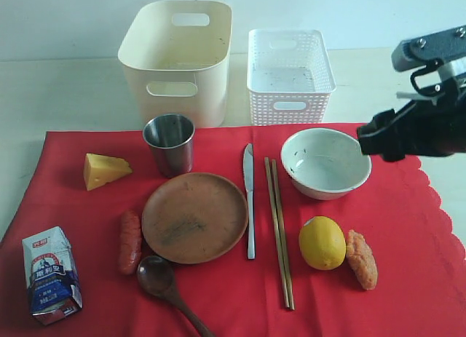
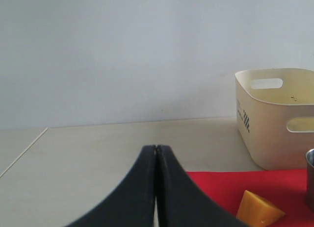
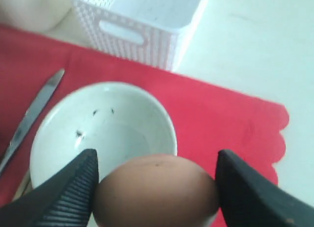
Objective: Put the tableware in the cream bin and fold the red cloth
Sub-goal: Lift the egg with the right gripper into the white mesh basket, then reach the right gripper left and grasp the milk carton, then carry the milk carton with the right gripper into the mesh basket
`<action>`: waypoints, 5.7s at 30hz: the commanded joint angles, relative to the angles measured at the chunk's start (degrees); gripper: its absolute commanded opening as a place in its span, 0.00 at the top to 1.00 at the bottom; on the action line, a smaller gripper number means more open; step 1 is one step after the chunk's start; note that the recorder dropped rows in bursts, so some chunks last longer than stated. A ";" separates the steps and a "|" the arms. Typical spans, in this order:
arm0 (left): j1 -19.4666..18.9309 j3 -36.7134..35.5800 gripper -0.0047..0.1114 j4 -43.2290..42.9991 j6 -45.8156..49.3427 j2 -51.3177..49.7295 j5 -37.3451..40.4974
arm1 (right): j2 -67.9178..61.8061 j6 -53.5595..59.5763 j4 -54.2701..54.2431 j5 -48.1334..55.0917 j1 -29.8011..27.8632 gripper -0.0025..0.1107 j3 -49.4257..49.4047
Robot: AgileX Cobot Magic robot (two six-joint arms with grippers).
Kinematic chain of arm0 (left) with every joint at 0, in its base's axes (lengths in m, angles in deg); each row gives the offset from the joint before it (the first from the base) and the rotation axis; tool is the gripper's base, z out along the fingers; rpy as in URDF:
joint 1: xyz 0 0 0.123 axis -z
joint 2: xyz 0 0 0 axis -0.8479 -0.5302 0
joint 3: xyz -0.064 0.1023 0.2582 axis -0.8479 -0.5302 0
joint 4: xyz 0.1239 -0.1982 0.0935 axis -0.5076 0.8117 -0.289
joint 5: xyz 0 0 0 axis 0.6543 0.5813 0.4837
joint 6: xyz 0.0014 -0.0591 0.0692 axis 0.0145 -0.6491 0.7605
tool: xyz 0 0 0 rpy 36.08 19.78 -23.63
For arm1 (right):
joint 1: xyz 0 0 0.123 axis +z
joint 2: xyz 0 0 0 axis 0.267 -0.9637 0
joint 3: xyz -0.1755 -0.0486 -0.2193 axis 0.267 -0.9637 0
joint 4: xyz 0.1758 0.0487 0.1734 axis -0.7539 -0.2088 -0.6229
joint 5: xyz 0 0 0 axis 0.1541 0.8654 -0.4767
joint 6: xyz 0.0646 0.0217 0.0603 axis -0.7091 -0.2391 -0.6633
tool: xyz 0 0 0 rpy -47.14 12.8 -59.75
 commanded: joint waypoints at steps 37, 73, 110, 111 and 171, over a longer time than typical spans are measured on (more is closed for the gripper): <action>-0.06 0.00 0.96 -0.09 -0.19 0.37 0.09 | -45.39 -2.83 -1.17 5.96 0.08 0.14 51.77; -0.06 0.00 0.96 -0.09 -0.19 0.37 0.09 | -33.20 -6.50 8.06 22.02 40.22 0.39 45.30; -0.06 0.00 0.96 -0.09 -0.19 0.37 0.09 | -55.34 -32.48 24.21 27.78 50.59 0.17 63.79; -0.06 0.00 0.96 -0.09 -0.19 0.37 0.09 | -55.38 -32.59 24.21 27.95 50.59 0.22 63.79; -0.06 0.00 0.96 -0.09 -0.19 0.37 0.09 | -50.47 -49.00 37.34 0.69 4.35 0.66 58.48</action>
